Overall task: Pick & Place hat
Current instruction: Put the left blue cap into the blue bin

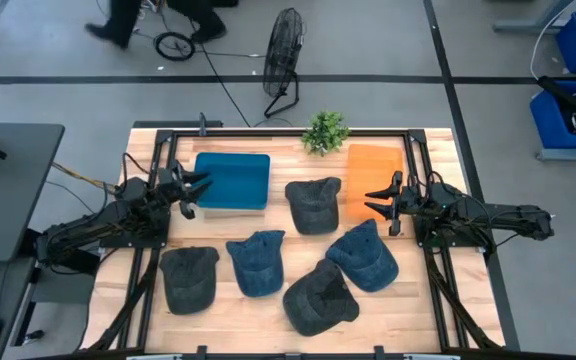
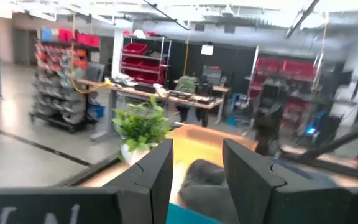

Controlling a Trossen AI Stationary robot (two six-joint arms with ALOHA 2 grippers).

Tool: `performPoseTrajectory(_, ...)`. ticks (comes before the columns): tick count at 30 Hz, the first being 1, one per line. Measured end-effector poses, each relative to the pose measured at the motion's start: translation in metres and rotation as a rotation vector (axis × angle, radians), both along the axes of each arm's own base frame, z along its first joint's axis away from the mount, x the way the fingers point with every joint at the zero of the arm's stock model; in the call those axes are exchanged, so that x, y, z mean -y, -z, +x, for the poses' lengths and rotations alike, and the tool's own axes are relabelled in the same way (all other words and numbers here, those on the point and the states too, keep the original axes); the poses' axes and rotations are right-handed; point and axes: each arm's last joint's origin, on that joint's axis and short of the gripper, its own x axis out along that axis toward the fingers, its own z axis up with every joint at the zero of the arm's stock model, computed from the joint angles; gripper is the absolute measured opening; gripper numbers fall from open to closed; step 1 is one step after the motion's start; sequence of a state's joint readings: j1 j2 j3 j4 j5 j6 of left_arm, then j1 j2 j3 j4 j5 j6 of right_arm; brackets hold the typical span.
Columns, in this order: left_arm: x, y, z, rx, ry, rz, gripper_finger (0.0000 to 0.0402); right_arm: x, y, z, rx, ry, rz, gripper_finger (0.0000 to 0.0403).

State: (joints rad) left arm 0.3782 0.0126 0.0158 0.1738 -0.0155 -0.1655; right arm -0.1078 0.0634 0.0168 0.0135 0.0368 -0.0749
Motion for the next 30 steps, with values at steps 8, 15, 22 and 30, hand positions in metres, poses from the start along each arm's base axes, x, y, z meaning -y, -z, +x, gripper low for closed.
performPoseTrajectory(8, 0.009, -0.041, -0.006, 0.051, 0.199, 0.072, 0.0142, 0.0, 0.0, 0.0, -0.006, -0.001, -0.038, 0.0121)
performPoseTrajectory(15, 0.006, -0.072, 0.007, -0.061, 0.271, 0.01, 0.0142, 0.0, 0.0, 0.0, 0.006, -0.001, 0.043, 0.0121)
performPoseTrajectory(22, -0.003, -0.075, 0.033, -0.294, 0.336, -0.135, 0.0142, 0.0, 0.0, 0.0, 0.017, 0.003, 0.116, 0.0121)
performPoseTrajectory(30, -0.008, -0.054, 0.067, -0.495, 0.463, -0.269, 0.0142, 0.0, 0.0, 0.0, 0.011, 0.003, 0.076, 0.0121)
